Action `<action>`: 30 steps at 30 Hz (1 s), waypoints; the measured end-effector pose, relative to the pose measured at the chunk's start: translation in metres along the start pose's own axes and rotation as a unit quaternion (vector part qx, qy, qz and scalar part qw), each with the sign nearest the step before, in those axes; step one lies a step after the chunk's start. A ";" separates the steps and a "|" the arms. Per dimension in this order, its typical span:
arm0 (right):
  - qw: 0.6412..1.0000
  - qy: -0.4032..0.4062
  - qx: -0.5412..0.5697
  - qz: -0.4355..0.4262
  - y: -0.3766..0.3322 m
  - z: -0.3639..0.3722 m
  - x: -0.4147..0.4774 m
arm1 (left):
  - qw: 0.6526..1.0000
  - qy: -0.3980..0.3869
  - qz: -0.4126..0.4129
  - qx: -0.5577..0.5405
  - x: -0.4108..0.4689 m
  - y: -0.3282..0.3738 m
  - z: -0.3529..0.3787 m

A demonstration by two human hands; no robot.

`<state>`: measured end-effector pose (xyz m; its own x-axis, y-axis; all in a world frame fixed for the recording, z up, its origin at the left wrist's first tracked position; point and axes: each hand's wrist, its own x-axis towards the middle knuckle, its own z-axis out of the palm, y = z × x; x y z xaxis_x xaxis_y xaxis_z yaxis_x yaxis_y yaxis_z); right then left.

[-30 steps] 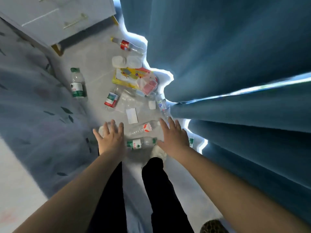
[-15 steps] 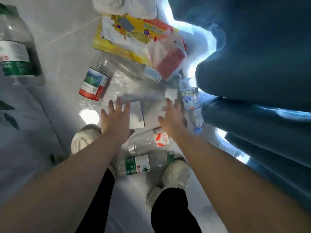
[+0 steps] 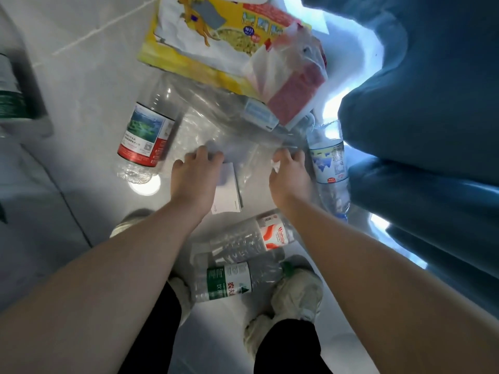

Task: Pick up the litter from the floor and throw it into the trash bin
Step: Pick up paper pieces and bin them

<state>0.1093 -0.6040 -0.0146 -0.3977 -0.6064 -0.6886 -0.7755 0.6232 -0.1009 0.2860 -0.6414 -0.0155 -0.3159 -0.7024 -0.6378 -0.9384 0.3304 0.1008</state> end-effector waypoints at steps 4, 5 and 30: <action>0.999 -0.001 0.035 -0.025 -0.005 -0.002 -0.008 | 1.000 -0.011 -0.004 -0.011 0.009 -0.002 -0.005; 0.999 -0.002 0.040 -0.037 -0.007 -0.003 -0.010 | 1.000 -0.010 -0.008 -0.027 0.009 -0.003 -0.005; 0.985 -0.034 0.148 0.077 -0.016 -0.051 -0.052 | 0.963 -0.055 -0.074 -0.254 -0.074 -0.047 -0.081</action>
<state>0.1176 -0.6074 0.0597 -0.4581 -0.4644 -0.7579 -0.5276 0.8283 -0.1885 0.3419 -0.6554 0.0888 -0.1824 -0.6379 -0.7482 -0.9286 -0.1384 0.3444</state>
